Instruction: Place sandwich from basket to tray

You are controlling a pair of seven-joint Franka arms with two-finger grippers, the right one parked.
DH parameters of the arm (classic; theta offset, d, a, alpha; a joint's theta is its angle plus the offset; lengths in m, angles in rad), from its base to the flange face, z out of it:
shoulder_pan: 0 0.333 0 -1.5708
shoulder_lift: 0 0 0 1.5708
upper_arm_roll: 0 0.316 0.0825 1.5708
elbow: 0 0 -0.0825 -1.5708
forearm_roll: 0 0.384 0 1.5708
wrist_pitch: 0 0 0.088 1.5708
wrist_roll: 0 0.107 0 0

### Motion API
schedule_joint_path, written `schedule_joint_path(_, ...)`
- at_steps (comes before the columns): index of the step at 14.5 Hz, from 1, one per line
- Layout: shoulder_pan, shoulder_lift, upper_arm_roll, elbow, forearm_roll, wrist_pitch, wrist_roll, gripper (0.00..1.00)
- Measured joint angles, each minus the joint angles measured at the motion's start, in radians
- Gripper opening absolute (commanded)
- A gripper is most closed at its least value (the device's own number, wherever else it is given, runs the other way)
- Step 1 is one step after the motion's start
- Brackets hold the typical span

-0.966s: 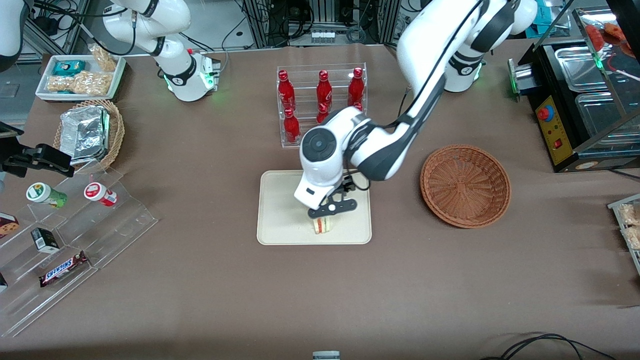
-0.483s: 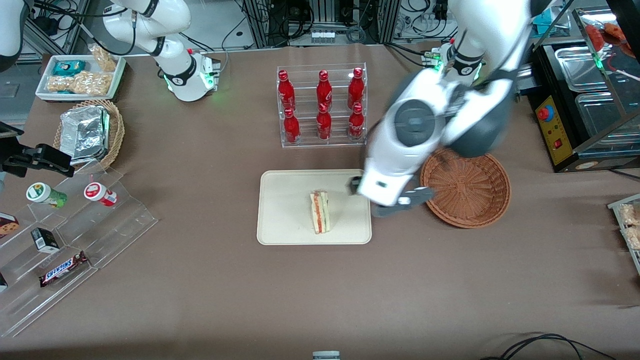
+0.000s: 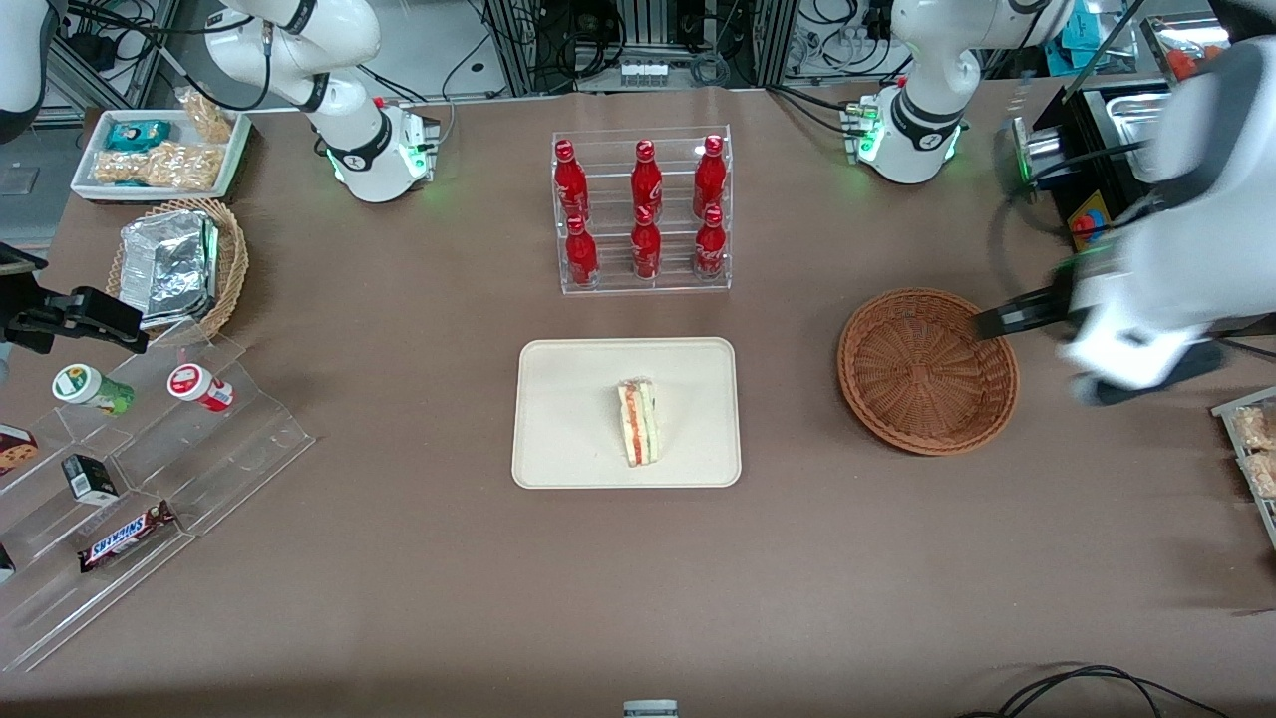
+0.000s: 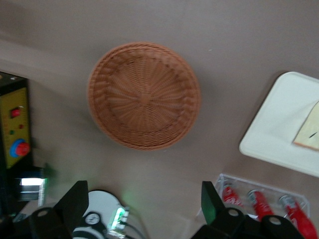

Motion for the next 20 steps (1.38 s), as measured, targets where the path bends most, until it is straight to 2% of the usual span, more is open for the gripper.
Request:
schedule_joint_path(3,0.085,-0.037,0.0,-0.016,-0.001,-0.039,0.078,1.0)
schedule_joint_path(7,0.082,-0.066,-0.027,-0.028,-0.001,0.009,0.078,1.0)
schedule_joint_path(12,0.049,-0.179,-0.036,-0.159,0.004,0.143,0.077,1.0)
schedule_joint_path(14,0.021,-0.192,-0.036,-0.176,0.061,0.147,0.076,1.0)
schedule_joint_path(16,0.0,-0.192,-0.037,-0.192,0.085,0.175,0.076,1.0)
schedule_joint_path(18,-0.032,-0.192,-0.038,-0.207,0.082,0.21,0.062,1.0)
schedule_joint_path(20,-0.055,-0.194,-0.039,-0.209,0.047,0.231,0.044,1.0)
